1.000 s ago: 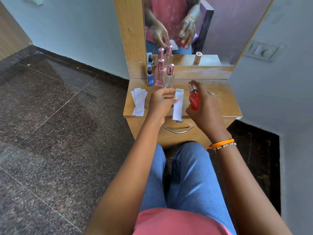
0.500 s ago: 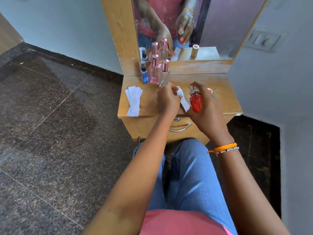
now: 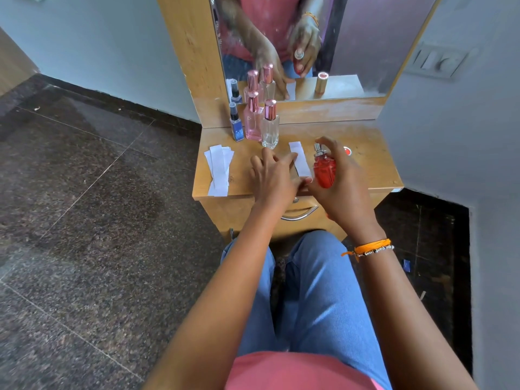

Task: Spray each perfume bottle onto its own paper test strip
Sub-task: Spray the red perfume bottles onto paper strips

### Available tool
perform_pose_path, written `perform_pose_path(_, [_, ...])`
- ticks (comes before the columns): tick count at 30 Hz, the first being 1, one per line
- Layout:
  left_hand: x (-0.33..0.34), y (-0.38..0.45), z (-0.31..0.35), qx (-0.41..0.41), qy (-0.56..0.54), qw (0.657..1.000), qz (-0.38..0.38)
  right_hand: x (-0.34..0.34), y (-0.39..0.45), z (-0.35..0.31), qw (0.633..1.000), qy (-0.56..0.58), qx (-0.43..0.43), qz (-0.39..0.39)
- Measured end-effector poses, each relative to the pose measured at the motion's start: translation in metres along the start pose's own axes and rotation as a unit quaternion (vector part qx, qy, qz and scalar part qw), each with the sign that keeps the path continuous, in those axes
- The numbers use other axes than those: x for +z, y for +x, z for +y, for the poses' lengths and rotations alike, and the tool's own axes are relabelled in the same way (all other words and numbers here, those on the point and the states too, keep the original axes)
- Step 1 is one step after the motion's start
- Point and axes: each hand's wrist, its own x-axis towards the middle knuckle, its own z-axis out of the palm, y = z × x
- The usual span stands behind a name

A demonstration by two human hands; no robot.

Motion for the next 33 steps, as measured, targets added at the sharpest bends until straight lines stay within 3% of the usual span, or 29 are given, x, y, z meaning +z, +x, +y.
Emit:
perform_pose_path(11, [-0.006,0.019,-0.001,-0.019,-0.003,0.999,-0.046,-0.002,0.0,0.001,1.0,0.029,0.0,0.003])
perform_pose_path(16, [-0.014,0.006,0.0,0.059,-0.116,0.986,0.1,-0.002,0.002,0.0,0.998,0.041,-0.026,0.036])
perform_pose_path(17, [-0.017,0.002,0.001,0.062,-0.167,0.98,0.088,-0.004,0.003,-0.001,0.996,0.069,-0.027,0.041])
perform_pose_path(19, [-0.021,-0.007,0.003,0.028,-0.29,0.956,-0.035,-0.006,0.004,-0.004,0.985,0.164,-0.017,0.045])
perform_pose_path(22, [-0.023,-0.021,0.003,-0.024,-0.488,0.837,-0.246,-0.008,0.004,-0.008,0.958,0.281,-0.008,0.048])
perform_pose_path(23, [-0.023,-0.025,0.002,-0.017,-0.512,0.816,-0.269,-0.009,0.005,-0.011,0.953,0.299,-0.002,0.049])
perform_pose_path(26, [-0.025,-0.028,0.001,-0.005,-0.527,0.819,-0.227,-0.013,0.008,-0.015,0.939,0.341,0.025,0.041])
perform_pose_path(30, [-0.03,-0.026,-0.002,-0.019,-0.533,0.828,-0.172,-0.015,0.019,0.0,0.958,0.264,0.019,0.11])
perform_pose_path(33, [-0.035,-0.026,-0.004,-0.022,-0.524,0.84,-0.136,-0.006,0.031,0.034,0.993,0.076,0.028,0.083])
